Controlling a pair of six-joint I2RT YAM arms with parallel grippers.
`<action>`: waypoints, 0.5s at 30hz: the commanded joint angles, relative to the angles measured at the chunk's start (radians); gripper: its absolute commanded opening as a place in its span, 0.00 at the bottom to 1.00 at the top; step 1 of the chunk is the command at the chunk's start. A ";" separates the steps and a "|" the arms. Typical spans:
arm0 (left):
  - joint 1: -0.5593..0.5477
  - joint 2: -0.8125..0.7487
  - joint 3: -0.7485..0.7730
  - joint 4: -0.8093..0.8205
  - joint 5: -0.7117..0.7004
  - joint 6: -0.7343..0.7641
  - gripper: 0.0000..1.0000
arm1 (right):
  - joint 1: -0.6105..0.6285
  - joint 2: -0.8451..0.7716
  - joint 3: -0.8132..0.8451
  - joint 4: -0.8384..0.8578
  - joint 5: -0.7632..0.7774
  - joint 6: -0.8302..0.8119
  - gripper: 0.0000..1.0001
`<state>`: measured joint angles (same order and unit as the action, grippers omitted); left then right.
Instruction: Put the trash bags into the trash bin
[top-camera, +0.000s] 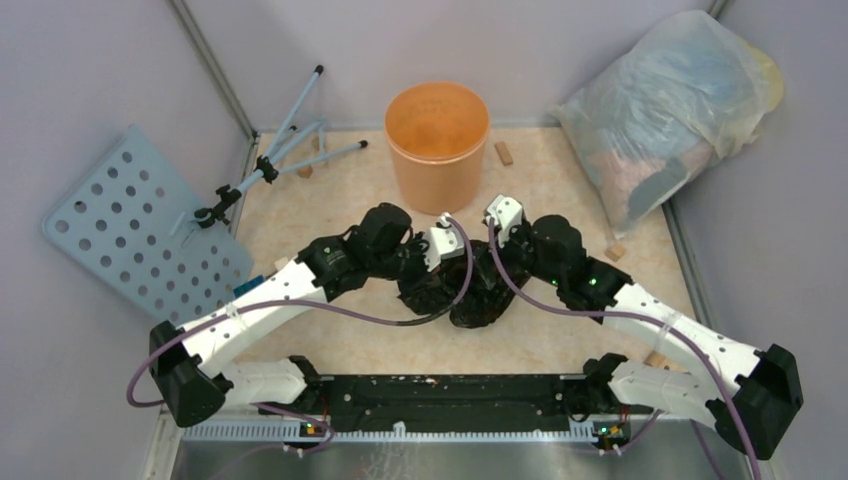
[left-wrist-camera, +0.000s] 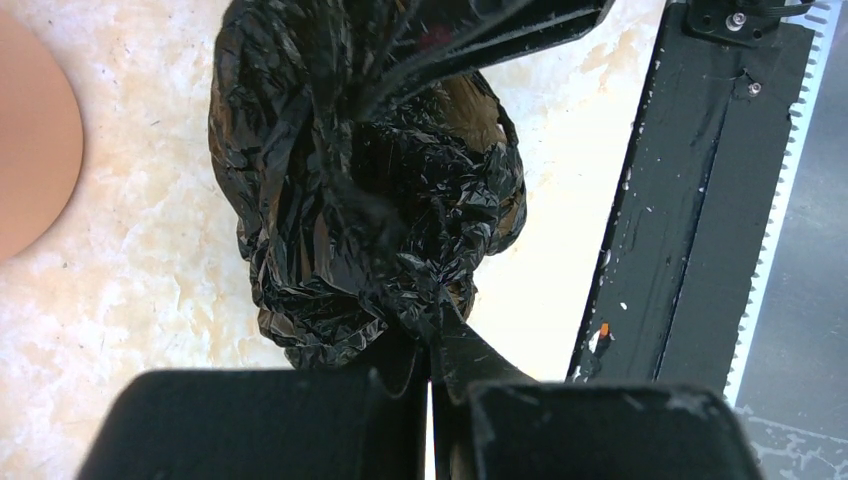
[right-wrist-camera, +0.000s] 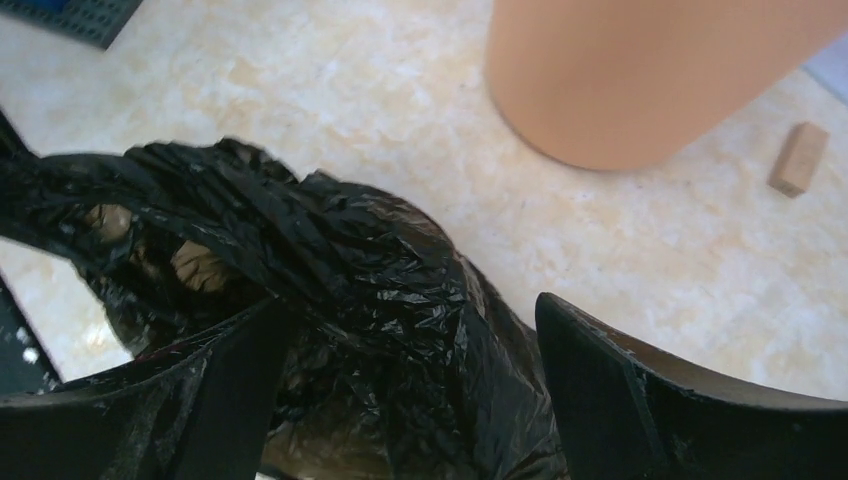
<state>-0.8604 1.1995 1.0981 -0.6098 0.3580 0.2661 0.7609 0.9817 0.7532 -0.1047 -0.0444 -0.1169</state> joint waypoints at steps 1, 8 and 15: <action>-0.006 -0.049 -0.013 0.005 0.015 0.019 0.00 | -0.011 0.008 0.070 -0.019 -0.163 -0.065 0.89; -0.005 -0.077 -0.018 0.016 0.024 -0.004 0.02 | -0.011 -0.008 0.037 0.029 -0.222 -0.064 0.56; -0.005 -0.125 -0.024 0.064 -0.036 -0.136 0.59 | -0.011 -0.012 0.024 0.073 -0.186 -0.020 0.00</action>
<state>-0.8604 1.1275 1.0824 -0.6029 0.3634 0.2340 0.7605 0.9958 0.7612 -0.1043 -0.2375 -0.1593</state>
